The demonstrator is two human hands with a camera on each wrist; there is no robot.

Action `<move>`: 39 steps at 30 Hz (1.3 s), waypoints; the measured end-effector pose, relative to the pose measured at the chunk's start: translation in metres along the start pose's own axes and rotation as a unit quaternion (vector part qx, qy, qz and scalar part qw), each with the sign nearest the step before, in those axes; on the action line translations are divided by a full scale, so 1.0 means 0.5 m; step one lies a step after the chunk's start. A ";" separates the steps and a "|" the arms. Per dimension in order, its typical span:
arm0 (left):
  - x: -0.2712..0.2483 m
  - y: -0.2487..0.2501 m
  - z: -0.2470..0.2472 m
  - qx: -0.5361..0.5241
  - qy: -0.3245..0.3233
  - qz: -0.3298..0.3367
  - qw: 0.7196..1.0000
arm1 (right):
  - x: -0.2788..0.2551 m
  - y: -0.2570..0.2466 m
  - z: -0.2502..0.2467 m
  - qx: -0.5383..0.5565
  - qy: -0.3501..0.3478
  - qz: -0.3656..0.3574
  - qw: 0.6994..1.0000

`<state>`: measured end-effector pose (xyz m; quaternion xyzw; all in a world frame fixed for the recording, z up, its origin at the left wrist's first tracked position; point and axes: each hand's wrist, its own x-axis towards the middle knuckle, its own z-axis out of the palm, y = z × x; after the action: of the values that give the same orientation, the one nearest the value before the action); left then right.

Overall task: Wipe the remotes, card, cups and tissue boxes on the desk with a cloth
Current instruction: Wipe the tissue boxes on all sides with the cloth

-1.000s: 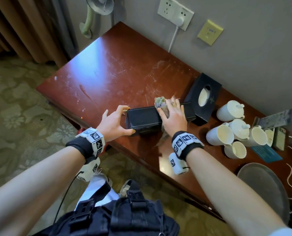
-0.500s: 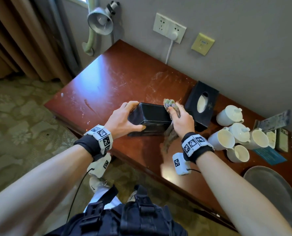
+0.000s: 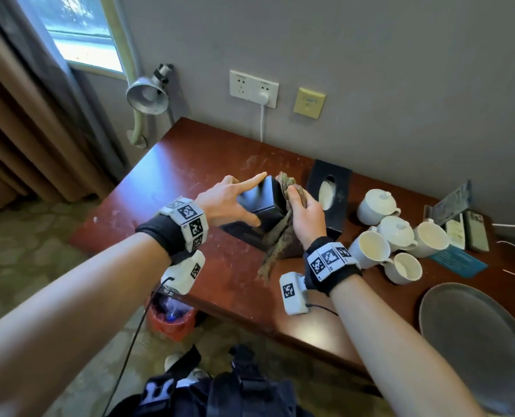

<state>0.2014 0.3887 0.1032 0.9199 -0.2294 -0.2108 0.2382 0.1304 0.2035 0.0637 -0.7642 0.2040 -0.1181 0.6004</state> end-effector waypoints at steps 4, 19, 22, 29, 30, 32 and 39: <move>-0.008 0.004 -0.005 0.019 -0.006 0.022 1.000 | -0.007 0.015 -0.006 0.015 0.006 0.016 1.000; -0.022 0.037 -0.002 0.005 0.078 0.000 0.997 | 0.042 -0.043 -0.022 -0.067 -0.033 -0.045 0.996; -0.022 0.026 0.020 -0.075 0.082 0.020 0.994 | 0.042 -0.047 -0.044 -0.231 -0.025 -0.077 0.970; -0.017 -0.001 0.034 -0.152 0.140 0.033 0.978 | -0.033 -0.063 0.036 -0.357 -0.056 -0.258 0.896; -0.016 -0.003 0.036 -0.157 0.143 0.035 0.977 | -0.038 -0.062 0.037 -0.364 -0.067 -0.272 0.888; -0.014 -0.006 0.038 -0.160 0.139 0.035 0.977 | -0.019 -0.057 0.015 -0.377 -0.068 -0.262 0.886; -0.009 -0.003 0.043 -0.175 0.138 0.024 0.975 | 0.032 -0.065 -0.040 -0.357 0.007 -0.152 0.922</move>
<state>0.1877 0.3849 0.0864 0.8783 -0.1762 -0.1131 0.4299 0.1415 0.1852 0.0991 -0.9488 0.1183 -0.1327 0.2610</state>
